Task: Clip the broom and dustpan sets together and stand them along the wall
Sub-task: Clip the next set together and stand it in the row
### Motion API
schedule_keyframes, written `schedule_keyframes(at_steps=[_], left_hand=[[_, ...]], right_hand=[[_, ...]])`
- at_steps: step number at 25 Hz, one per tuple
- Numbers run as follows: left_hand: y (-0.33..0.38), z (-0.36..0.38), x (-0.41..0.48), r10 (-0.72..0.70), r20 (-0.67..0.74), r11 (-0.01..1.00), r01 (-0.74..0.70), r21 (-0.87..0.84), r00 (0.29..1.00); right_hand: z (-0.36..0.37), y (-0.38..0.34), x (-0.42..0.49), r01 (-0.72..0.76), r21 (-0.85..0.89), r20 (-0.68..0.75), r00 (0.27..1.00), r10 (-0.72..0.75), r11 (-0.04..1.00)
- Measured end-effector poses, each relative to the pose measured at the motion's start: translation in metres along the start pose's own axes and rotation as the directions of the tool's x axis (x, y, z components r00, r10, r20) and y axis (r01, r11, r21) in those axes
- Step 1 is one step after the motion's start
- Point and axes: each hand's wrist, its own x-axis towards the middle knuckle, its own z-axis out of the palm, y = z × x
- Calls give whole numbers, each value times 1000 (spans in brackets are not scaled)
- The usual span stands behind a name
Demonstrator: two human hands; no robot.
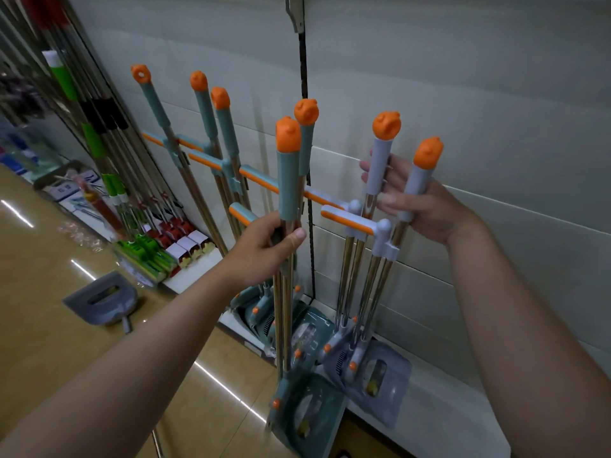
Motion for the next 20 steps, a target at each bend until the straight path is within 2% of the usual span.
schedule_keyframes(at_steps=[2,4,5,6,10,14,18,20], left_hand=[[2,2,0,-5,-9,1000,5,5,1000],[5,5,1,3,-22,1000,-3,18,1000],[6,6,2,15,-25,1000,-14,23,1000],[7,7,3,28,-21,999,-28,25,999],[8,13,8,60,41,997,-62,38,997],[12,26,16,96,68,995,-96,3,993],[16,40,29,141,57,989,-143,39,988],[13,51,35,121,-8,990,-121,67,993]], right_hand=[[13,-3,15,41,-127,-152,987,-61,991],[24,3,24,69,-220,-441,883,-162,973],[29,6,24,86,-237,-529,824,-203,968],[30,6,20,100,-251,-564,794,-229,963],[13,-14,-8,107,-369,-528,794,-302,923],[-10,-53,-43,159,-375,-521,779,-349,913],[-14,-81,-72,180,-410,-494,780,-384,894],[-15,-87,-82,194,-415,-481,783,-395,889]])
